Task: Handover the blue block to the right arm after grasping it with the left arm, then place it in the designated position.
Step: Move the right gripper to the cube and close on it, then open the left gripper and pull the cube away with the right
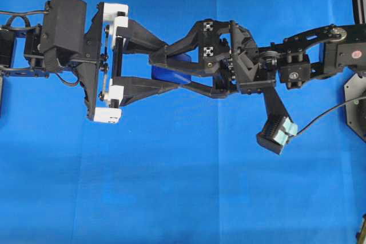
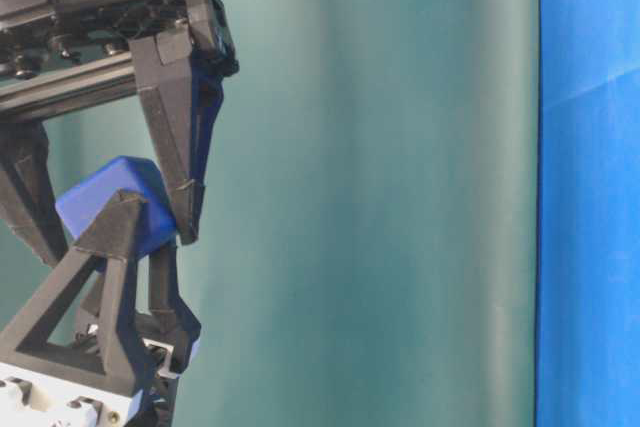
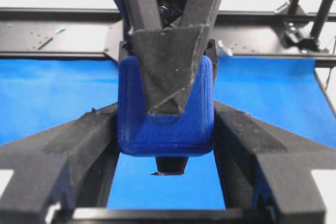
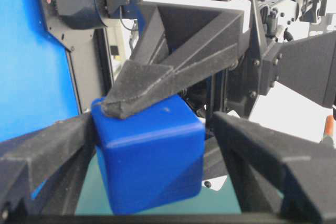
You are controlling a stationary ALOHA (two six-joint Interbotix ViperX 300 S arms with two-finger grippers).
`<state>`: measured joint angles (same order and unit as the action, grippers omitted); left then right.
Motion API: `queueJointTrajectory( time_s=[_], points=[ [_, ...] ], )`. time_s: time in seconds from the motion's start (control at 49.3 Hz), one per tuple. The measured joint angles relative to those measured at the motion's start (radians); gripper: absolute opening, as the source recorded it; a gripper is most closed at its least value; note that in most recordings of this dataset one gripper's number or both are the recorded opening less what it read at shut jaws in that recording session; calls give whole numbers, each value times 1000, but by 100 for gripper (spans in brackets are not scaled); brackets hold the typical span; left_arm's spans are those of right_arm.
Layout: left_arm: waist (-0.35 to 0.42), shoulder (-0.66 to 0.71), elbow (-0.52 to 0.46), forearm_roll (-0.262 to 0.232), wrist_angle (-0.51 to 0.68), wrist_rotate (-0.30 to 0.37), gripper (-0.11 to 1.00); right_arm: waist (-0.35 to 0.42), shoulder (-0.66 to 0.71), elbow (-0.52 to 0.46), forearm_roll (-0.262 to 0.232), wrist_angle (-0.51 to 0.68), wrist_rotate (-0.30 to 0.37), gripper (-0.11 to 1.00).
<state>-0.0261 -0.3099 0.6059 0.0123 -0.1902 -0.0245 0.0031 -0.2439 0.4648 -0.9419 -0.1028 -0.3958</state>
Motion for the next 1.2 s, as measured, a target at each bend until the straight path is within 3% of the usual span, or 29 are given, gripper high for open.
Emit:
queueJointTrajectory(
  time_s=[0.061,0.183,0.223,1.075,1.197],
  points=[
    [0,0,0,-2,0,0,46,0,-2,0,0,11,0,85],
    [0,-2,0,-2,0,2,46,0,0,0,0,44,3,53],
    [0,-2,0,-2,3,0,46,2,-2,0,0,51,5,47],
    [3,-2,0,-5,20,8,47,2,-2,-3,0,74,8,47],
    [-2,0,2,-5,20,2,77,0,-2,-5,0,75,9,47]
  ],
)
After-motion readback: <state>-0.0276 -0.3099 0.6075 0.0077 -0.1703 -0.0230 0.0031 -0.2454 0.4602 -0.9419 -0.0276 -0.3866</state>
